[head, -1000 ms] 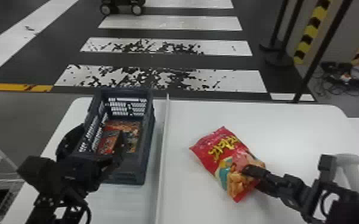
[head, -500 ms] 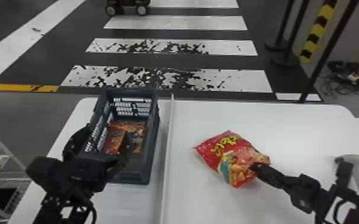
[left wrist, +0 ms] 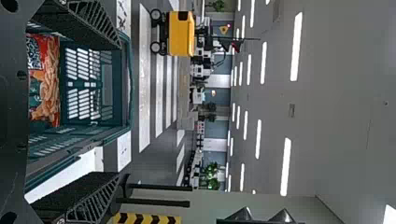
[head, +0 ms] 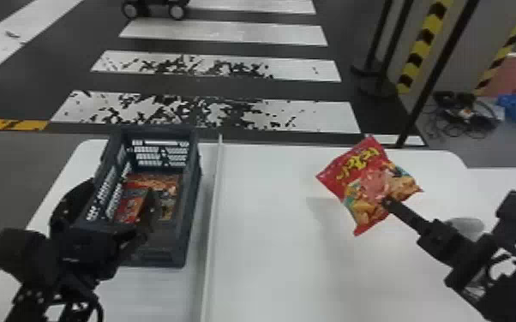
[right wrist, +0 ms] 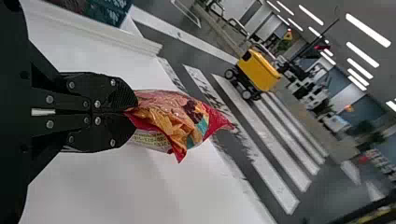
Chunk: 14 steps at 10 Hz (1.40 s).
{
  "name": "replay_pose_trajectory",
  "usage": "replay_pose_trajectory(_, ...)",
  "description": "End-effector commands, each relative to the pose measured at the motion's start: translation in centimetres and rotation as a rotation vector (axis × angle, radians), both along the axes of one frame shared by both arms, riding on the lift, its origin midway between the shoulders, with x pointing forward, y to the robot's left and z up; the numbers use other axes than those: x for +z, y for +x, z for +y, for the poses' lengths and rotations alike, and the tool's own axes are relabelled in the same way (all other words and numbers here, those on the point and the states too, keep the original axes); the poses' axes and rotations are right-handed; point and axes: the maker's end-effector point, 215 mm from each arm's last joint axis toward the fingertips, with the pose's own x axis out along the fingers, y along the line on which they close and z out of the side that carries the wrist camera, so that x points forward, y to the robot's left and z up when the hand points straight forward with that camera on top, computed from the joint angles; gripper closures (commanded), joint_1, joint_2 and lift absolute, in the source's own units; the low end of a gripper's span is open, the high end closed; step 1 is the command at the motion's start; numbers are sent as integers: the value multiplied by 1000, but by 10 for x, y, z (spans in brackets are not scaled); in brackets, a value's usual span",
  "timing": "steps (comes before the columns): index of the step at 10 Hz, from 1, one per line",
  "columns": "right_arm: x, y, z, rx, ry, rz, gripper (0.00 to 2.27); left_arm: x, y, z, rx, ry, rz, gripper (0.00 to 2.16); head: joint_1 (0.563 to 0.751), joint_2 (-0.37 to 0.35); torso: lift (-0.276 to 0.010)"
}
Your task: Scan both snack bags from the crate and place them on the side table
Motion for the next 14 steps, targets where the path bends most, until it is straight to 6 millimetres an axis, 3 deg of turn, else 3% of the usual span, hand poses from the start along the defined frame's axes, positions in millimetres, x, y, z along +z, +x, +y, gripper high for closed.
replay_pose_trajectory(1, 45, 5, 10, -8, -316, -170, 2253, 0, 0, -1, -1, -2, 0, 29, 695, -72, -98)
replay_pose_trajectory(3, 61, 7, 31, -9, -643, -269, 2253, 0, 0, -1, 0, -2, 0, 29, 695, -71, -98)
replay_pose_trajectory(6, 52, -4, 70, 53, -1066, -387, 2253, -3, -1, 0, 1, -9, 5, 29, 695, -35, -98)
replay_pose_trajectory(7, 37, -10, 87, 109, -1178, -418, 2253, -2, 0, 0, 1, -9, 2, 29, 695, -18, -98)
replay_pose_trajectory(9, -18, -24, 104, 265, -1403, -401, 2253, -3, 0, -1, -1, -13, 4, 29, 695, 22, -98)
replay_pose_trajectory(11, -76, -37, 100, 408, -1599, -320, 2253, -4, 0, -1, -1, -13, 5, 29, 695, 44, -98)
replay_pose_trajectory(12, -102, -44, 83, 464, -1715, -240, 2253, -4, 0, -1, -1, -13, 5, 29, 695, 45, -98)
replay_pose_trajectory(13, -121, -53, 69, 518, -1815, -172, 2253, -4, 0, -1, 0, -14, 5, 29, 695, 36, -98)
replay_pose_trajectory(14, -127, -62, 71, 551, -1799, -154, 2199, -4, 0, -1, 0, -13, 5, 29, 695, 18, -98)
